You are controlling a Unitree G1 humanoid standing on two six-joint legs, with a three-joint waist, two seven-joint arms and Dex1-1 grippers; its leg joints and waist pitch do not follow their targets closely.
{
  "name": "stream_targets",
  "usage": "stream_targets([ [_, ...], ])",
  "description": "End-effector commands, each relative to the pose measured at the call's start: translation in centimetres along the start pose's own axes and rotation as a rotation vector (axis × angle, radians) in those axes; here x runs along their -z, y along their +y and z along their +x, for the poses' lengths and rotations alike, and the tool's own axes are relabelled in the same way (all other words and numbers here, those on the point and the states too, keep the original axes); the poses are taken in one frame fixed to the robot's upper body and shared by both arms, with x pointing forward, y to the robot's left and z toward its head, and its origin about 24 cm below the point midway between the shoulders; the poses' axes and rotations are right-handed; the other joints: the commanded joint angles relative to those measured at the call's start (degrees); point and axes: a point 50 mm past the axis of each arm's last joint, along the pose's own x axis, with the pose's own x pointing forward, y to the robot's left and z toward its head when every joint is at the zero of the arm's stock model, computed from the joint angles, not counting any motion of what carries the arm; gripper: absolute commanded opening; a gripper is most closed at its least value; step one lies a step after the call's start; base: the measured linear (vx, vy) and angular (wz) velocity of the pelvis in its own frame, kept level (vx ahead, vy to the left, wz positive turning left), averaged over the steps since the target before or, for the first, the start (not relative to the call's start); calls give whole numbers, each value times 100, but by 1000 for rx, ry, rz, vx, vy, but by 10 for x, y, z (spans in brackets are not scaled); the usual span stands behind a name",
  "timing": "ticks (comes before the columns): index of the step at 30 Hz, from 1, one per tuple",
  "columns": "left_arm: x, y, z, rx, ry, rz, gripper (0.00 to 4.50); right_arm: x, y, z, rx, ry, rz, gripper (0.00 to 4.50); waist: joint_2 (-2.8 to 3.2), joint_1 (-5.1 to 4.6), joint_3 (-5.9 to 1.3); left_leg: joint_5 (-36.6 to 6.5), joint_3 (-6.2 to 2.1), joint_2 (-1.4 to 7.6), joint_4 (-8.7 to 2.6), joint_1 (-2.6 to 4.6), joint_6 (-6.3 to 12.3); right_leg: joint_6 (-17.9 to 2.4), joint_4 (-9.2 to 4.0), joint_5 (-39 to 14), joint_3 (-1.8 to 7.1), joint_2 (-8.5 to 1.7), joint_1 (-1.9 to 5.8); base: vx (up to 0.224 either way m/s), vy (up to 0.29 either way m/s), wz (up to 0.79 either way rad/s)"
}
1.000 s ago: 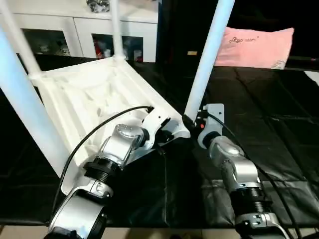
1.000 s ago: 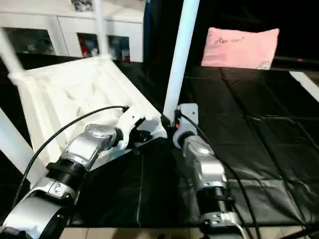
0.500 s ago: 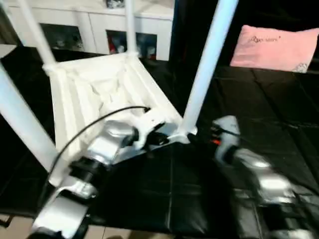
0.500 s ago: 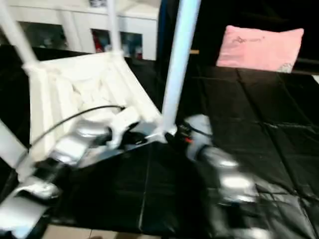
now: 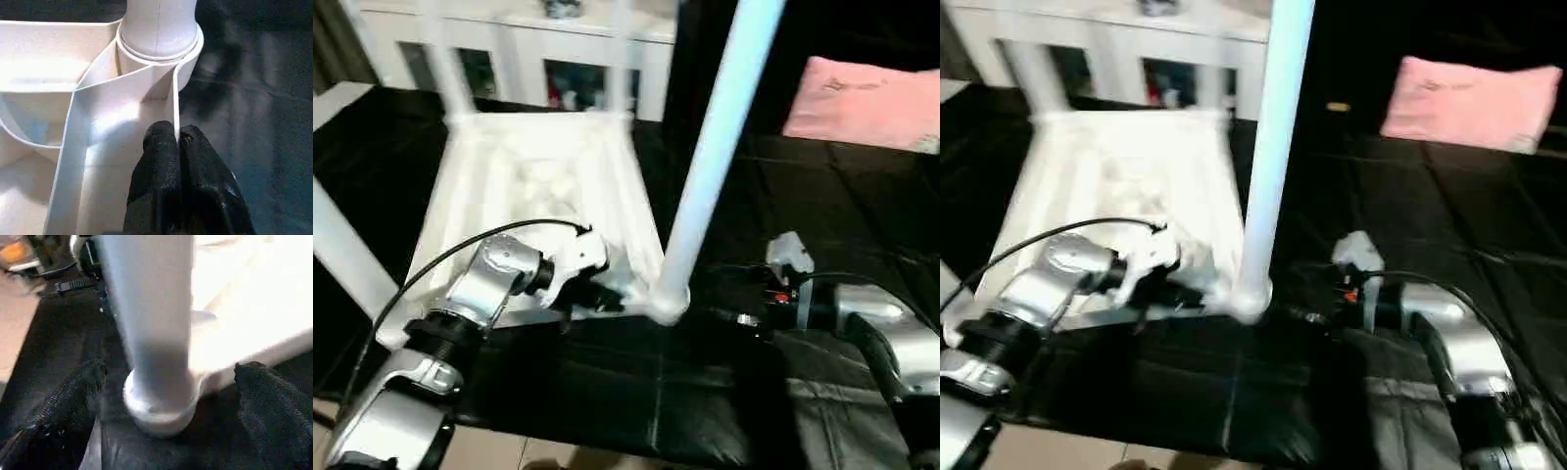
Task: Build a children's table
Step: Rotate leg to tighten
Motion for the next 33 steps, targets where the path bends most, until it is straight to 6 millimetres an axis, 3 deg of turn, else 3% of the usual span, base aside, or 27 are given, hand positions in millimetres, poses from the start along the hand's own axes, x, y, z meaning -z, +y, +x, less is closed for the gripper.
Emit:
stream_targets([
  [1,-16,-4,9,120,9,109,0,0,-1,1,-24,25,-16,446,8,-37,-399,-738,3,219,-345,67,413,-964,-345,-1434,373,-437,315,0,0,0],
  [3,-17,-5,9,142,15,125,0,-2,-1,4,-47,19,-37,446,16,11,-403,-769,23,229,-342,97,396,-1018,-330,-1314,399,-432,294,0,0,0],
  [5,-19,-6,10,167,18,144,0,-3,0,8,-81,16,-63,446,7,6,-416,-719,9,219,-343,44,378,-1032,-292,-1211,403,-444,338,0,0,0],
  [7,-21,-7,13,195,23,167,0,-1,5,12,-160,35,-58,446,20,6,-422,-688,13,213,-331,34,397,-1050,-284,-1114,407,-442,351,0,0,0],
  [17,-22,-8,14,224,26,188,0,4,7,14,-227,50,-38,355,14,5,-409,-857,1,201,-330,18,328,-890,-335,-1573,395,-444,353,0,0,0],
  [33,-20,-6,14,194,32,168,0,7,11,16,-285,36,15,225,21,0,-415,-792,0,199,-323,17,351,-896,-326,-1541,391,-429,351,0,0,0],
])
